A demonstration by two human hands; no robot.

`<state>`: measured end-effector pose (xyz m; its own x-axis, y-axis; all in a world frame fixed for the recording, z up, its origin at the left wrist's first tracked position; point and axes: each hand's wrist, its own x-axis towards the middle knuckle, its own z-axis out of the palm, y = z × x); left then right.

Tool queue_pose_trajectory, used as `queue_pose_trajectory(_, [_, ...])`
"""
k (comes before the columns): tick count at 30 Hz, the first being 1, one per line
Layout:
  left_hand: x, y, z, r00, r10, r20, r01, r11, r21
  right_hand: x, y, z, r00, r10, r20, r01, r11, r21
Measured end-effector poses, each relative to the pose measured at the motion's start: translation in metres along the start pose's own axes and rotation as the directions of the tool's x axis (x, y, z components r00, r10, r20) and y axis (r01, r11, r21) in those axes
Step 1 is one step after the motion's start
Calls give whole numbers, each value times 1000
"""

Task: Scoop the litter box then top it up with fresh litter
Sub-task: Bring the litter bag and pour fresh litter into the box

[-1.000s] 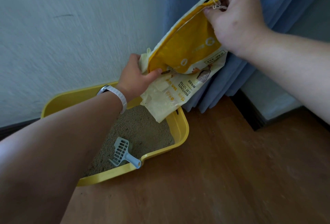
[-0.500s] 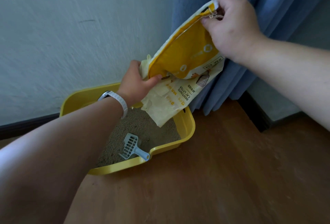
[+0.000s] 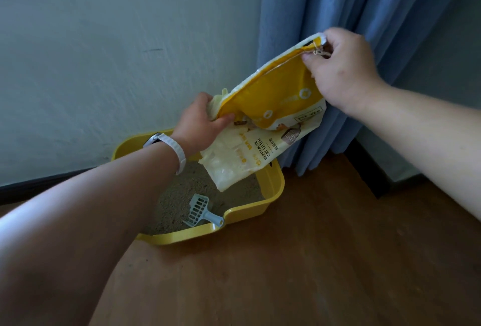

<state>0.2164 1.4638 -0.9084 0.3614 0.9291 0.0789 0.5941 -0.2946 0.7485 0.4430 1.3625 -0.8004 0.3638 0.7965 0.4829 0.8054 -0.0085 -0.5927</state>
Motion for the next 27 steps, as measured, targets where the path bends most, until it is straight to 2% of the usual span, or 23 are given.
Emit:
queue_pose_trajectory(9, [-2,16,2,998,60,15,-61,987,147,-48,38,-10,989,126,72,-131,988,78])
queue_pose_trajectory(19, [1,62,20,956,261,131,-291,893,344,-98,110,-34,944,261,201,-275,960,45])
queue_pose_trajectory(24, [0,89,30,889,374,262,-455,777,435,-119,139,-44,881,350,317,-354,934,-48])
queue_pose_trajectory(27, [-3,107,40,834,417,362,-550,683,480,-134,147,-56,789,380,483,-319,925,-207])
